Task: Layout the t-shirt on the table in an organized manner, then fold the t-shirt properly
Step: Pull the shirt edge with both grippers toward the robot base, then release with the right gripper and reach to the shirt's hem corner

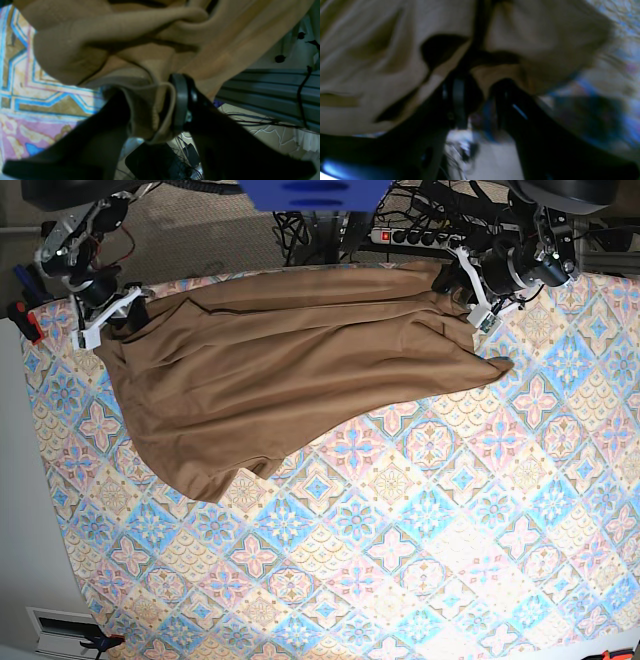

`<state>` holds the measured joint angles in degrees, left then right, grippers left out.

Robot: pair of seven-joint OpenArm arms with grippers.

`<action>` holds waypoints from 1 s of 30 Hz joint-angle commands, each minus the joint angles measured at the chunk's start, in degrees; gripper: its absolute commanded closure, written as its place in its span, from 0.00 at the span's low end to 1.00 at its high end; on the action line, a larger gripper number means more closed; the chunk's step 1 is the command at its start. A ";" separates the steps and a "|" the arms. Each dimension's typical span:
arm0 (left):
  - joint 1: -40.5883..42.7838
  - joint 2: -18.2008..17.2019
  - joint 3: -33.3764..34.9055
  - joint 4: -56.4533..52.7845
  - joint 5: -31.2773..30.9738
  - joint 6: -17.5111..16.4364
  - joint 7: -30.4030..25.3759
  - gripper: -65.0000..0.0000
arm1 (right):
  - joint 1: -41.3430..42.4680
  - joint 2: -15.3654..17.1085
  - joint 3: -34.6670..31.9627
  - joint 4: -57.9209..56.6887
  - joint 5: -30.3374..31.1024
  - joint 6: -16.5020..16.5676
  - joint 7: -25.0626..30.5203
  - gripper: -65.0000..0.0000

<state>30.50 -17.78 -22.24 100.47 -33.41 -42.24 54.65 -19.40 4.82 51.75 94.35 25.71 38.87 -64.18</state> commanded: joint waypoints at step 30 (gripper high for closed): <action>-2.94 -0.72 -8.05 4.90 -14.81 2.24 3.59 0.70 | -0.25 0.94 0.43 9.35 0.00 -0.50 0.31 0.66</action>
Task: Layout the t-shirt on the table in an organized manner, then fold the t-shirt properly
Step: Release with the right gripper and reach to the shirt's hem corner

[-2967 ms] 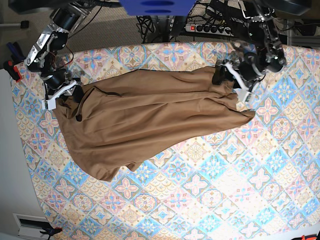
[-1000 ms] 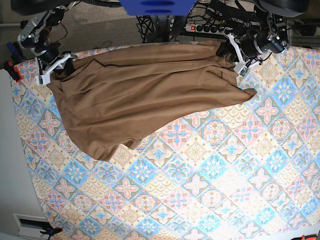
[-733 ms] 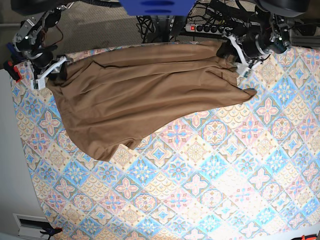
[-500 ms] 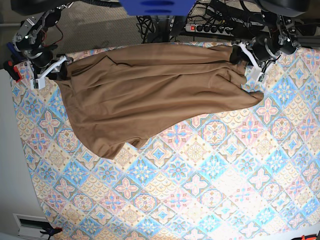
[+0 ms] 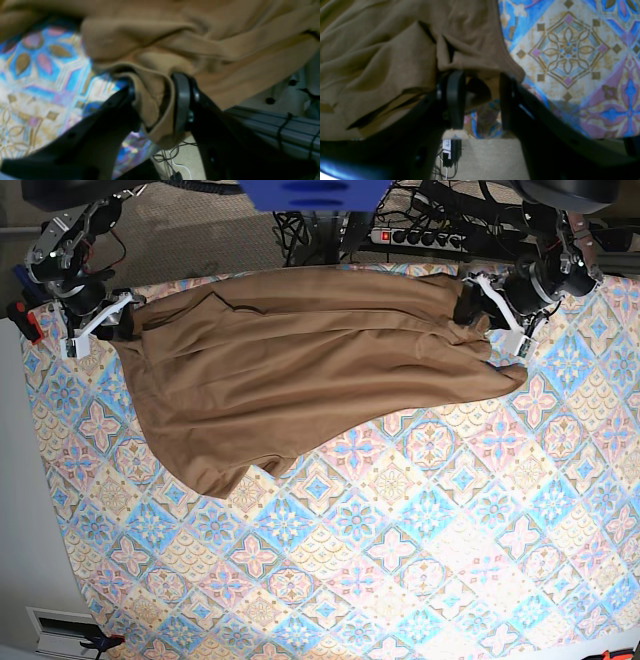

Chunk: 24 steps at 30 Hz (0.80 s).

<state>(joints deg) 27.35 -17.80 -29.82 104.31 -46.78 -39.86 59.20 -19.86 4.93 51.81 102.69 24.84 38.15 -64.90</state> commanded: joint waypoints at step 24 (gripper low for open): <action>-4.72 7.38 -16.73 -1.15 -9.08 -0.14 -1.05 0.71 | 3.37 0.83 0.28 1.00 0.87 0.22 1.04 0.66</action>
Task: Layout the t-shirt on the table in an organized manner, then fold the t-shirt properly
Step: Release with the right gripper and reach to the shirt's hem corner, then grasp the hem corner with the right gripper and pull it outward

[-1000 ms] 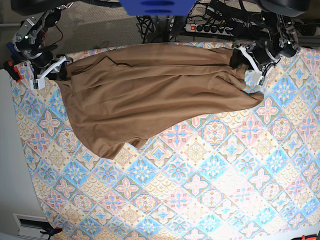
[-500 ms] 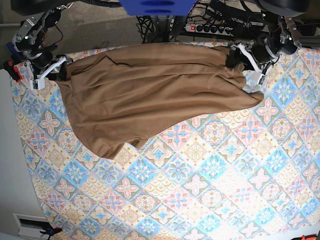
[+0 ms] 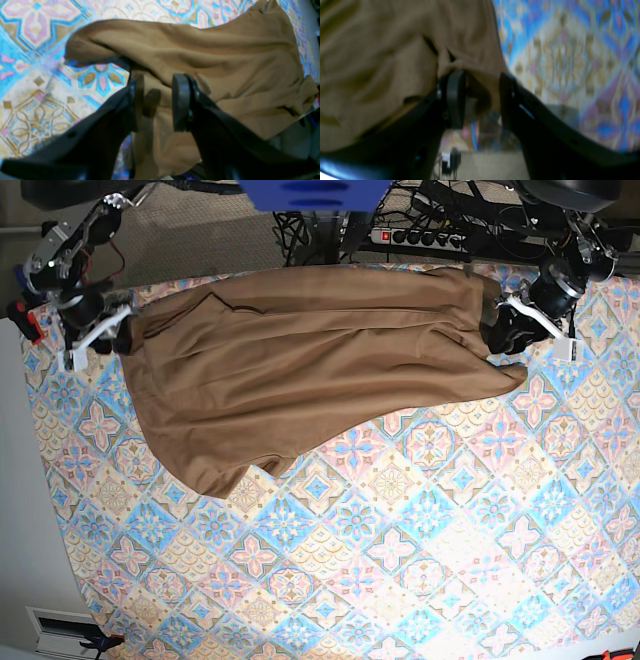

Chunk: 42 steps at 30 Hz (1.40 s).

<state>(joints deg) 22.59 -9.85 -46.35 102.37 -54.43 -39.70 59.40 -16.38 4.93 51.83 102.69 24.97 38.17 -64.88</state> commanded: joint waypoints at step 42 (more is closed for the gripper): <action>-7.51 3.39 15.09 1.94 25.91 -0.30 -1.24 0.71 | 42.01 16.39 -48.98 -34.78 -17.37 0.46 13.32 0.66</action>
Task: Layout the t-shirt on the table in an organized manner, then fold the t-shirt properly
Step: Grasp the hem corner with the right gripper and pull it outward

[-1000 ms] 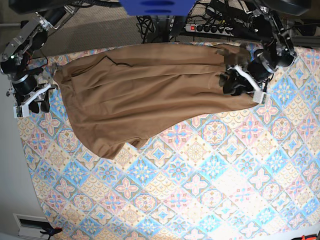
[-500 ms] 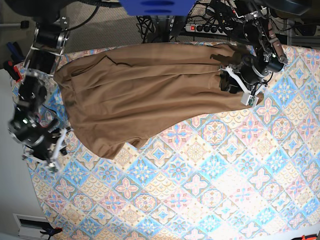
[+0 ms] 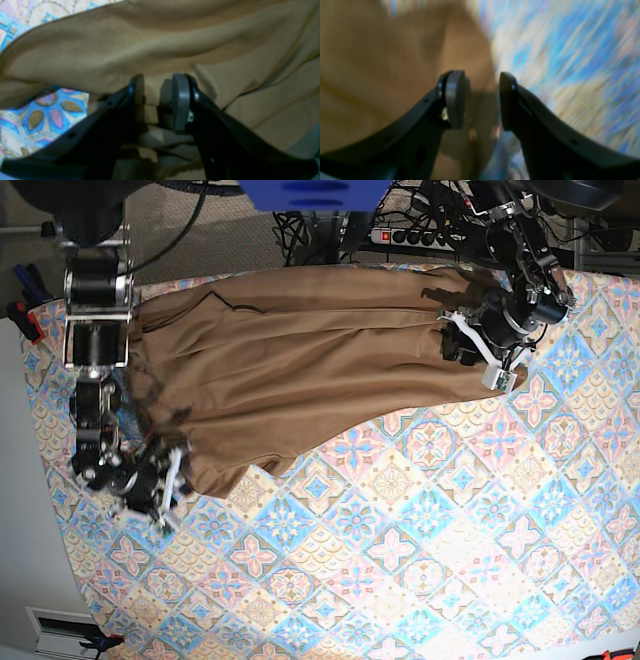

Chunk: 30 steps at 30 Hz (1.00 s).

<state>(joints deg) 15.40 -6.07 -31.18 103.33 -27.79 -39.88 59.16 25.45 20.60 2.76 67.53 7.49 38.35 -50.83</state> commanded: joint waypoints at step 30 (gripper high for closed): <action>0.56 -0.31 -0.16 1.07 -0.82 -0.12 -0.91 0.71 | 8.17 -2.18 -6.59 -33.72 -0.06 1.65 24.23 0.66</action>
<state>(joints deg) 16.19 -6.02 -31.18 103.37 -27.81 -39.88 59.18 32.62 18.13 -3.73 33.67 8.51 39.90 -25.08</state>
